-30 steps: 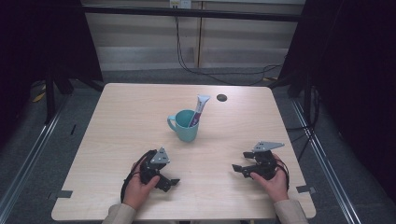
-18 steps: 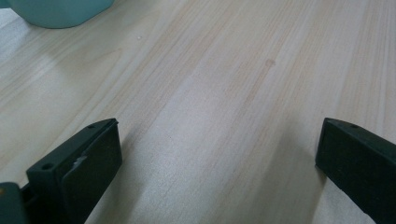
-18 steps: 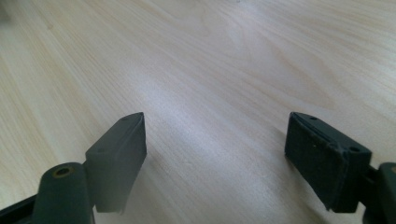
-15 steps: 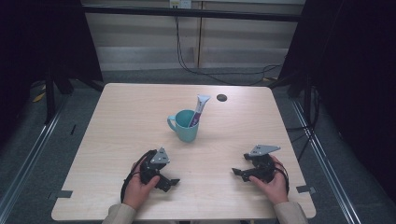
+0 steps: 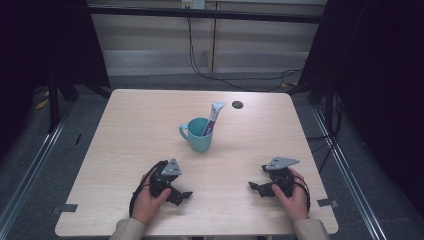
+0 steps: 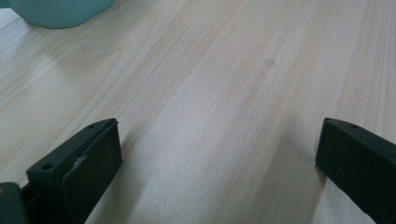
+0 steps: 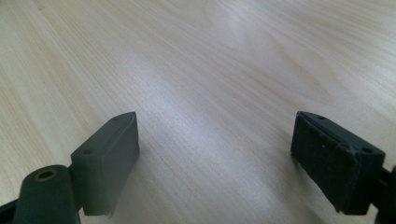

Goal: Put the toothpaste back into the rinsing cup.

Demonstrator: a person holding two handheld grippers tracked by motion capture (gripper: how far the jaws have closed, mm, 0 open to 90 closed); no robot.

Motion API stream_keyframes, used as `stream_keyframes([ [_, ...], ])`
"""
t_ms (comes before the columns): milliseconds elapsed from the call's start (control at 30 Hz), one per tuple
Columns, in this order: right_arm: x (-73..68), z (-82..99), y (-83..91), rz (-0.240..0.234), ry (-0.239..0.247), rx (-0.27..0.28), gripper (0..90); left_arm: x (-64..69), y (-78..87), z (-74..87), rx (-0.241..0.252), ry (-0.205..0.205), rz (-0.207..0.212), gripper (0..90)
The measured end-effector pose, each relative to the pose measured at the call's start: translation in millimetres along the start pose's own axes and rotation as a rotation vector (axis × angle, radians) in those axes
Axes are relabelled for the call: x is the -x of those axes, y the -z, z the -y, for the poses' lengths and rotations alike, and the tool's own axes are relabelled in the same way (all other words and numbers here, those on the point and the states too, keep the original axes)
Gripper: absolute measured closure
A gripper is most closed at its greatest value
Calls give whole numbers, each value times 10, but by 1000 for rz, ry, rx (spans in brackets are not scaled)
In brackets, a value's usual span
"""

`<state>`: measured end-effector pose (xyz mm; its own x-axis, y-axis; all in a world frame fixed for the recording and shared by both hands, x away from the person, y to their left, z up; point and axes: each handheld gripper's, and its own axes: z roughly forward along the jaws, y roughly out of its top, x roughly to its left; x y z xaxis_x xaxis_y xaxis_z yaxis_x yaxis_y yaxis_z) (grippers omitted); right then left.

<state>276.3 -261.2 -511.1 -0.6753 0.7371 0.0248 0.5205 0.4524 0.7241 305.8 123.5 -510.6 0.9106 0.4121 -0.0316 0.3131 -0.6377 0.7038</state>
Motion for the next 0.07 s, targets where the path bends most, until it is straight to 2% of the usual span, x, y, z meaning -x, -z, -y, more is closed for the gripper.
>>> stream_keyframes([
  [67,5,0,-1,13,-15,-1,139,1,0,0,0,0,0,0],
])
